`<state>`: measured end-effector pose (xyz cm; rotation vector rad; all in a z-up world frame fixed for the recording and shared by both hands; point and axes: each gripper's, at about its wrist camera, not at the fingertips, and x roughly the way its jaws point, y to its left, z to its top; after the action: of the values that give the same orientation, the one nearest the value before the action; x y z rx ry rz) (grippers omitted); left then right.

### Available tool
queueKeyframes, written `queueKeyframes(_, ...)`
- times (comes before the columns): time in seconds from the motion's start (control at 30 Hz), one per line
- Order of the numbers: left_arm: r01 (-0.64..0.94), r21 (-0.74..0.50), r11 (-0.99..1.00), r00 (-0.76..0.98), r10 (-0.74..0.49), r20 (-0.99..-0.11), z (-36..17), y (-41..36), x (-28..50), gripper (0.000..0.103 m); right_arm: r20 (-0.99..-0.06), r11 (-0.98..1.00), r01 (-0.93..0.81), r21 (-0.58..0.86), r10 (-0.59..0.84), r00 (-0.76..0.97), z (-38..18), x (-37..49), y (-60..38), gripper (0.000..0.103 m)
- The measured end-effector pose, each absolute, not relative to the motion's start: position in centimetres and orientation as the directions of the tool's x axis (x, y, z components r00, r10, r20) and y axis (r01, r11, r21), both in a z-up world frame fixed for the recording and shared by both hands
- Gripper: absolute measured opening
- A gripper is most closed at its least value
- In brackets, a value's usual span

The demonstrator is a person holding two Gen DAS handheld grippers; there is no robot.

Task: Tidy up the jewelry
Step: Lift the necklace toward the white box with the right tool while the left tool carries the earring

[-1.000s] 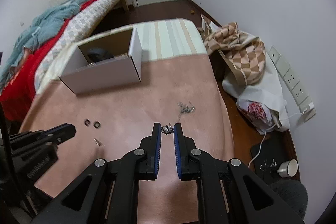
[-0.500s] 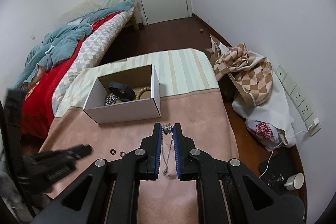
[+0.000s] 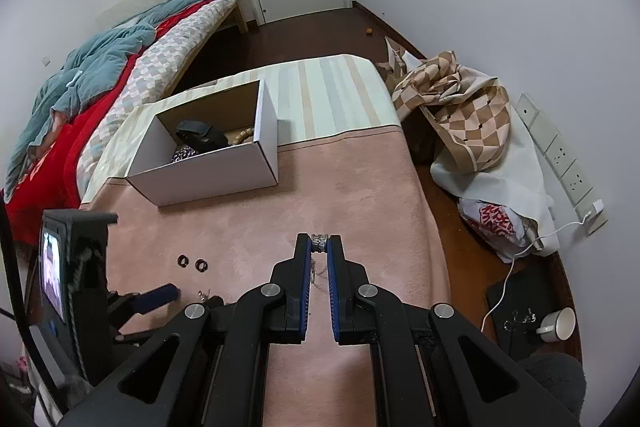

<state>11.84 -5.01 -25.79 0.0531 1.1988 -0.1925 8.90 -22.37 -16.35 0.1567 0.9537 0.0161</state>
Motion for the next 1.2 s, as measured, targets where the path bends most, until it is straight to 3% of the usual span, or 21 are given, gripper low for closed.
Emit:
queueKeyframes(0.03,0.179,-0.059,0.982,0.345,-0.119,-0.931,-25.8,-5.1,11.9,0.006,-0.809,0.988,0.056,0.143,0.084,0.582,-16.3,9.0,-22.5,0.008)
queueKeyframes(0.37,0.136,-0.147,0.98,0.394,-0.189,-0.899,-21.4,-2.7,12.6,0.006,-0.779,0.977,0.053,0.207,0.132,0.613,-14.4,9.1,-23.0,0.008)
queueKeyframes(0.83,0.152,-0.235,0.96,0.513,-0.28,-0.812,-10.4,1.4,18.5,0.006,-0.657,0.957,-0.127,0.26,0.272,0.703,-3.7,13.9,-20.0,0.008)
queueKeyframes(1.0,0.119,-0.235,0.965,0.519,-0.263,-0.813,-10.0,2.9,22.3,0.006,-0.634,0.957,-0.183,0.227,0.288,0.718,-1.5,18.1,-17.9,0.008)
queueKeyframes(1.2,0.089,-0.219,0.972,0.461,-0.235,-0.856,-12.7,4.0,25.8,0.006,-0.705,0.958,-0.195,0.21,0.287,0.649,-4.5,24.0,-15.8,0.008)
